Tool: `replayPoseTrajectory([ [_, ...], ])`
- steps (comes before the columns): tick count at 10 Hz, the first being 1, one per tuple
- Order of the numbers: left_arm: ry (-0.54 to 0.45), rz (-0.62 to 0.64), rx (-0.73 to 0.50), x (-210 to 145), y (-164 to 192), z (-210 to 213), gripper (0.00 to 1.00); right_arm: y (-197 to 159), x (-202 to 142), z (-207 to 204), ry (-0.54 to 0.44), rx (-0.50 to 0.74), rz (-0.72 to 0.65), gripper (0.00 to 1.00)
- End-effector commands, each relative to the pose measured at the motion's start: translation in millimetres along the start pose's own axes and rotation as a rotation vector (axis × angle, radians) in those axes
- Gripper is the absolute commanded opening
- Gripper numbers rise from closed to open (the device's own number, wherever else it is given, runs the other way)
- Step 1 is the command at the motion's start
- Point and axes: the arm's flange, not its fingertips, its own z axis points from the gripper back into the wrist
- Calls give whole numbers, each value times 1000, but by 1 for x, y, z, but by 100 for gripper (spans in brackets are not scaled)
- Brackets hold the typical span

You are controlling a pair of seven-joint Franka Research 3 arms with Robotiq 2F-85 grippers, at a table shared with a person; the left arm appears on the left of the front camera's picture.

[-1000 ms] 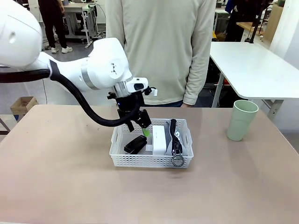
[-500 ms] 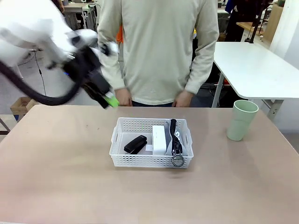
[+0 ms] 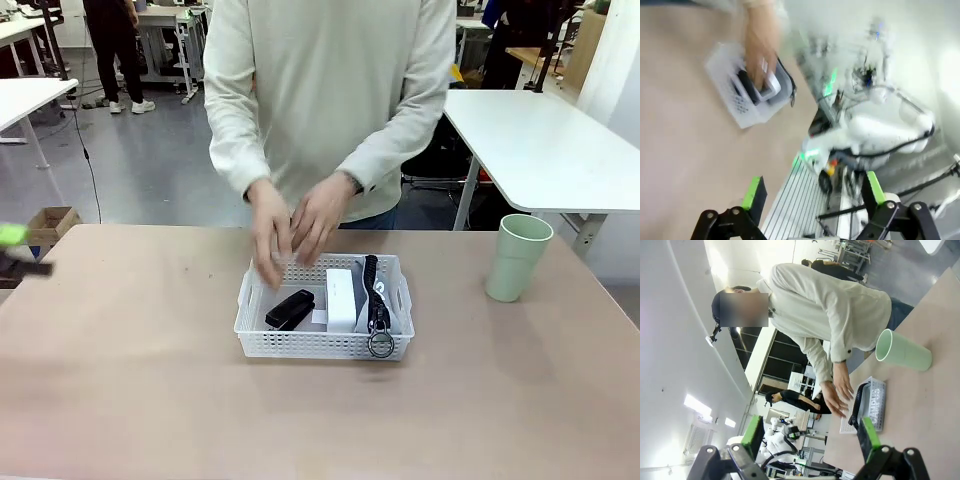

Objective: Efficiently arrange items inside the basket to fit them all.
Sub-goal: Pick up the Stapler and place it inside the Organizing basket.

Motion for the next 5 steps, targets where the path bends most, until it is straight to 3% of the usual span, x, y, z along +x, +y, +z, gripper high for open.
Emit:
replayPoseTrajectory([
  [1, -419, 85, -255, -11, 80, 36, 100, 2, 2, 0, -9, 18, 26, 100],
  [2, 0, 0, 0, 0, 0, 0, 100, 2, 2, 0, -9, 18, 26, 100],
  [5, 0, 0, 0, 0, 0, 0, 100, 2, 2, 0, -9, 18, 26, 100],
])
